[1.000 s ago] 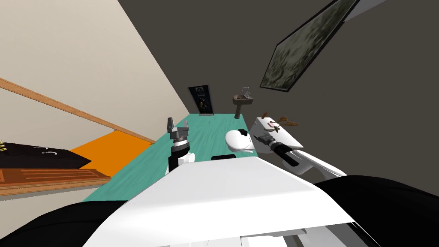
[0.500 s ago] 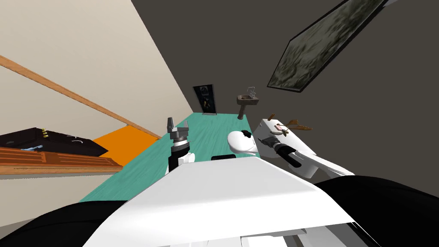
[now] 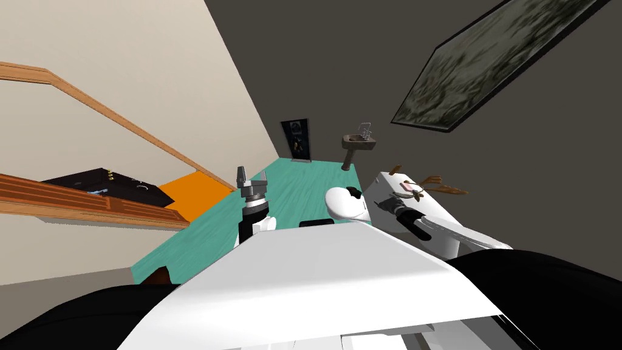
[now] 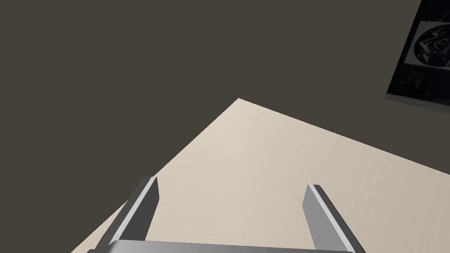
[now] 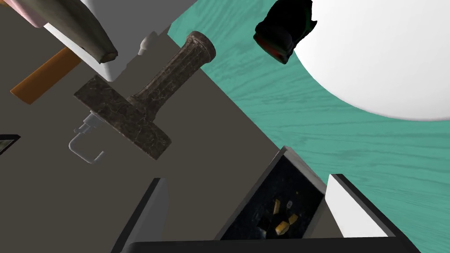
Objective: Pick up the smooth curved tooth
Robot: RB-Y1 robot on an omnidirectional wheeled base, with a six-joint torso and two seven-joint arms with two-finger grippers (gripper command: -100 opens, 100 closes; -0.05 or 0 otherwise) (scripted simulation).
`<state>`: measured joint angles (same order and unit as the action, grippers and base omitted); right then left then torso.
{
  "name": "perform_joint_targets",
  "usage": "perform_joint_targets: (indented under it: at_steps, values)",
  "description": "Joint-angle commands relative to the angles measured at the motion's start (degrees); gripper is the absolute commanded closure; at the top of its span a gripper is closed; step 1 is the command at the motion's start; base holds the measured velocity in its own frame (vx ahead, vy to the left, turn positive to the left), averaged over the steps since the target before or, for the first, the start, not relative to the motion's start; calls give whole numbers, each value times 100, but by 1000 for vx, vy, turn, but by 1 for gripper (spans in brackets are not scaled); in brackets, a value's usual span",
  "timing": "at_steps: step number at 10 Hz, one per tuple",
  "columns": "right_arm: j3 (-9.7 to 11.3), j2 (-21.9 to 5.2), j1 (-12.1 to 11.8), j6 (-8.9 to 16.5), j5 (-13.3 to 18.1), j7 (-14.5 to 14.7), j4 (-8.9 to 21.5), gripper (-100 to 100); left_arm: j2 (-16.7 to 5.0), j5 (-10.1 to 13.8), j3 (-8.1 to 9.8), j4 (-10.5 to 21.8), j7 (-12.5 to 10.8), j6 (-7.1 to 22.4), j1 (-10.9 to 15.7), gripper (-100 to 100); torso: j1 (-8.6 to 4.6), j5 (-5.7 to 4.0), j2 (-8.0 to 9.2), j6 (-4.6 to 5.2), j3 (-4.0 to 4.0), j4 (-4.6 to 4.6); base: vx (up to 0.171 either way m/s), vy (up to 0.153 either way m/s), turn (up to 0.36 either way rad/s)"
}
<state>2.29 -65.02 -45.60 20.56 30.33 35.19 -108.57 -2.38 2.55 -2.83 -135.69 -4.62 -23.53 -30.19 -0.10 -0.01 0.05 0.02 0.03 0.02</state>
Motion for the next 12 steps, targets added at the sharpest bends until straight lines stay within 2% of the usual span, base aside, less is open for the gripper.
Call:
perform_joint_targets:
  at_steps: [1, 3, 6, 7, 8, 12]
  values:
    - [73, -99, -14, 160, 17, 60, 43, -100, 0, 0, 0, 0, 0, 0, 0, 0, 0, 0, 0, 0, 0, 0, 17, -18, 84]
    - [309, -432, -116, 541, 80, 225, 229, -100, 0, 0, 0, 0, 0, 0, 0, 0, -2, -1, 1, 2, 1, 0, 15, -26, 190]
    - [428, -587, -163, 840, 102, 298, 316, -100, 0, 0, 0, 0, 0, 0, 0, 0, -6, -2, 2, 2, 1, 1, 10, -31, 106]
    - [547, -723, -210, 1046, 118, 365, 400, -100, 0, 0, 1, 0, 0, 0, -1, 0, -5, -2, 4, 5, 2, 1, 7, -30, 151]
    - [547, -723, -210, 1046, 118, 365, 400, -100, 0, 0, 0, 0, 0, 0, 0, 0, -6, -2, 4, 2, 3, 1, 5, -29, 71]
    - [998, -1158, -385, 1736, 145, 577, 693, -100, 0, 0, 1, 0, 0, 0, 0, 0, -16, -3, 4, 4, 3, 1, 2, -52, 162]
